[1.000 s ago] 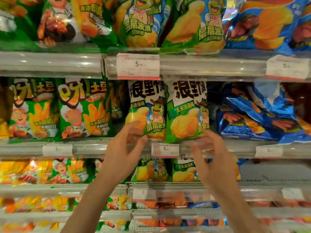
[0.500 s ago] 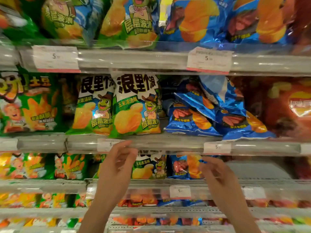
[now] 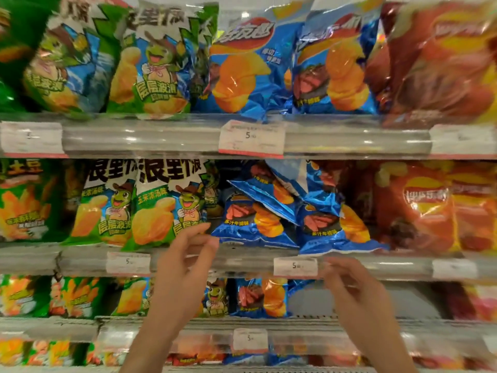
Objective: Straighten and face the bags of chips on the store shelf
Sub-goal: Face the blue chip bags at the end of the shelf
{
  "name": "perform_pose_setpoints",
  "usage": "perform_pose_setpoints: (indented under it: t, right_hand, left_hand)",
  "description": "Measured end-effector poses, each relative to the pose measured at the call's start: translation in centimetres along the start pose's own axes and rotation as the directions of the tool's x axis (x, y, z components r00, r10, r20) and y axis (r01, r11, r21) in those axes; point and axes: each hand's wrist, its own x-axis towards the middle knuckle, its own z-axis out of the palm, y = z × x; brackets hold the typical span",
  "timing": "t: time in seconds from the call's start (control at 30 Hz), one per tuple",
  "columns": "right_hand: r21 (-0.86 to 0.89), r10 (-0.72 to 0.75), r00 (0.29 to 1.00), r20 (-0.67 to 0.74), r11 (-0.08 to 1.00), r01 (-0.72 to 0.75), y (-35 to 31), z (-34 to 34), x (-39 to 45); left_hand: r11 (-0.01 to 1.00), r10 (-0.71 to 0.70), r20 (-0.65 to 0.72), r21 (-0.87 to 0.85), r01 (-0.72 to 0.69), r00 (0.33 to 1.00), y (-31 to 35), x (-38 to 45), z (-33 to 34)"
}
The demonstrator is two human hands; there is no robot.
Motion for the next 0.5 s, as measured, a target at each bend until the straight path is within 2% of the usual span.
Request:
perform_pose_setpoints:
  t: [0.1, 0.23, 0.4, 0.5]
  right_hand:
    - [-0.038, -0.035, 0.999, -0.026, 0.999, 0.033, -1.2, -0.4, 0.5]
    - [-0.163, -0.182, 0.98, -0.076, 0.972, 0.168, -3.1, -0.8, 1.7]
    - [-0.344, -0.372, 0.922, -0.11, 0.884, 0.316, -4.7, 0.1, 3.4]
    - [-0.453, -0.442, 0.887, -0.132, 0.823, 0.342, -4.5, 0.2, 5.9]
  left_hand:
    - [0.999, 0.048, 0.016, 0.006, -0.048, 0.999, 0.7, 1.2, 0.4]
    - [0.994, 0.101, 0.034, 0.029, -0.102, 0.994, 1.2, 2.9, 1.2]
    - [0.986, 0.135, 0.05, 0.09, -0.139, 0.99, 2.2, 5.4, 2.0]
    - [0.969, 0.162, 0.074, 0.178, -0.173, 0.984, 2.2, 7.1, 3.0]
